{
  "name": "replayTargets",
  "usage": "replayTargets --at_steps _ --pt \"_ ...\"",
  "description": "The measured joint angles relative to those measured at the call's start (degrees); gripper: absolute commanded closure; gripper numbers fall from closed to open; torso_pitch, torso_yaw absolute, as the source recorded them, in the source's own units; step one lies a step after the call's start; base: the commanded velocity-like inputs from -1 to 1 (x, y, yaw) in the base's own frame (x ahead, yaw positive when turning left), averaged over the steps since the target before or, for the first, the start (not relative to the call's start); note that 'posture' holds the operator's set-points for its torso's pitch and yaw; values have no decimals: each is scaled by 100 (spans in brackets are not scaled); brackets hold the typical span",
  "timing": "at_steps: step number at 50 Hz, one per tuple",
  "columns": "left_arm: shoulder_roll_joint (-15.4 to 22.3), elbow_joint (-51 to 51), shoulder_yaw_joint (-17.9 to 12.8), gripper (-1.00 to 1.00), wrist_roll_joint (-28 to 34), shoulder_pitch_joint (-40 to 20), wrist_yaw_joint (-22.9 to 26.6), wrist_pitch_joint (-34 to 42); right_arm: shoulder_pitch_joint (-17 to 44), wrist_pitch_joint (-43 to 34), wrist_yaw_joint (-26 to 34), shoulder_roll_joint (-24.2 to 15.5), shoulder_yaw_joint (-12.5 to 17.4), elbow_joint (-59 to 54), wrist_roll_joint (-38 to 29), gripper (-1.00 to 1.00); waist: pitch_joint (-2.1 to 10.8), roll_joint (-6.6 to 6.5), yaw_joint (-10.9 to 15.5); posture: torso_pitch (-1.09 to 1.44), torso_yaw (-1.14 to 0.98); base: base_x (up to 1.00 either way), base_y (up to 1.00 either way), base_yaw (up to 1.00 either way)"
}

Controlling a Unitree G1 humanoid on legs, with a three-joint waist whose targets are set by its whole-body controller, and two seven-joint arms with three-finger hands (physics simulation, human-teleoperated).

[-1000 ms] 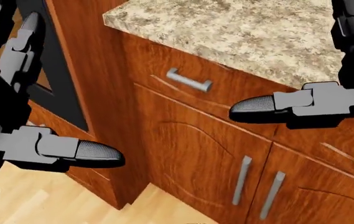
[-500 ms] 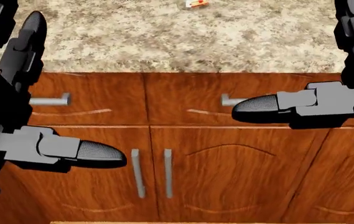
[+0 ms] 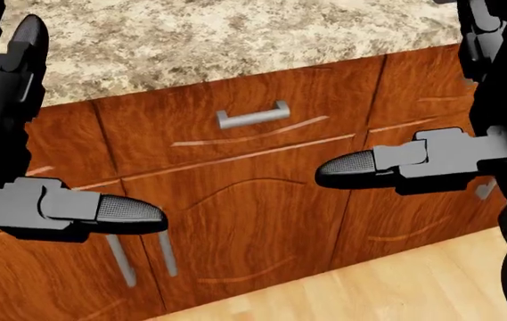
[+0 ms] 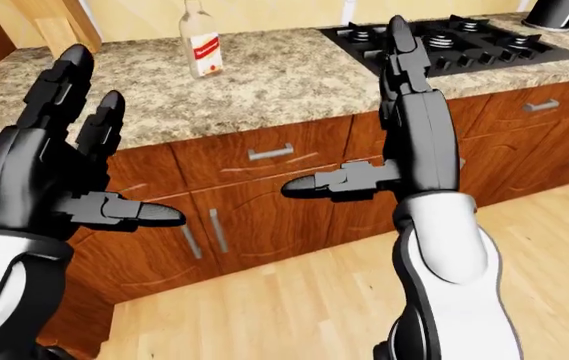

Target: Move the drinks to the dining counter.

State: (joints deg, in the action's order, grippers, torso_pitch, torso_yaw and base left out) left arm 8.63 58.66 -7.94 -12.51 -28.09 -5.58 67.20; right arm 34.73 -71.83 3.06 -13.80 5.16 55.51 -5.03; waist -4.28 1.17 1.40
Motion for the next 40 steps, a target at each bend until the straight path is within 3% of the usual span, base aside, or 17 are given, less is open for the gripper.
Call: replayTargets --at_steps 3,8,12,14,16,18,20,23,25,26,30,34,36,38,40 --pt "24 -11 4 -100 -60 -44 3 22 7 -47 56 34 -26 -46 -135 -100 62 -143 -38 0 0 0 0 0" --pt "11 -33 43 -100 -56 -103 7 -23 -38 25 198 233 123 -4 -202 -100 169 -219 -132 0 0 0 7 39" --pt "39 -19 64 -100 -85 -103 64 -64 26 23 165 264 253 48 -191 -100 234 -468 -101 0 0 0 0 100" --pt "70 26 -51 -100 -23 -88 21 -53 16 43 181 305 131 36 -117 -100 179 -351 9 0 0 0 0 100" --pt "69 17 -114 -100 51 -69 -36 3 14 21 221 301 29 -17 -14 -100 222 -326 74 0 0 0 15 50" --pt "82 69 -166 -100 117 -96 -83 20 77 30 246 260 -88 -85 46 -100 204 -185 18 0 0 0 1 0" --pt "65 101 -105 -100 107 -159 -76 -5 58 59 235 209 -76 -25 10 -100 99 -67 -8 0 0 0 0 0" --pt "61 69 -41 -100 41 -172 -28 5 86 70 202 179 -23 -13 -98 -100 128 143 9 0 0 8 0 0" --pt "21 -28 12 -100 -3 -116 -7 88 12 32 195 179 -4 -76 -160 -100 -18 -56 -83 0 0 44 0 0" --pt "29 -56 31 -100 -24 -112 2 137 -25 3 198 191 7 -98 -185 -100 -68 -92 -113 0 0 48 0 0" --pt "44 47 35 -100 -56 -174 20 107 -8 18 213 199 47 -58 -252 -100 22 -168 -158 0 0 53 0 0" --pt "47 124 22 -100 -30 -168 21 -32 -1 199 237 218 25 20 -274 -100 24 -403 -226 0 0 59 0 0" --pt "67 111 -15 -100 -15 -169 24 -49 27 234 248 234 -4 2 -278 -100 73 -599 -212 0 0 59 0 0" --pt "83 80 -73 -100 11 -78 13 -13 -83 213 275 310 -87 12 -258 -100 -33 -514 -168 0 0 59 0 0" --pt "76 28 -94 -100 39 -57 -11 70 -98 131 316 307 -135 -47 -222 -100 41 -463 -124 0 0 59 0 0"
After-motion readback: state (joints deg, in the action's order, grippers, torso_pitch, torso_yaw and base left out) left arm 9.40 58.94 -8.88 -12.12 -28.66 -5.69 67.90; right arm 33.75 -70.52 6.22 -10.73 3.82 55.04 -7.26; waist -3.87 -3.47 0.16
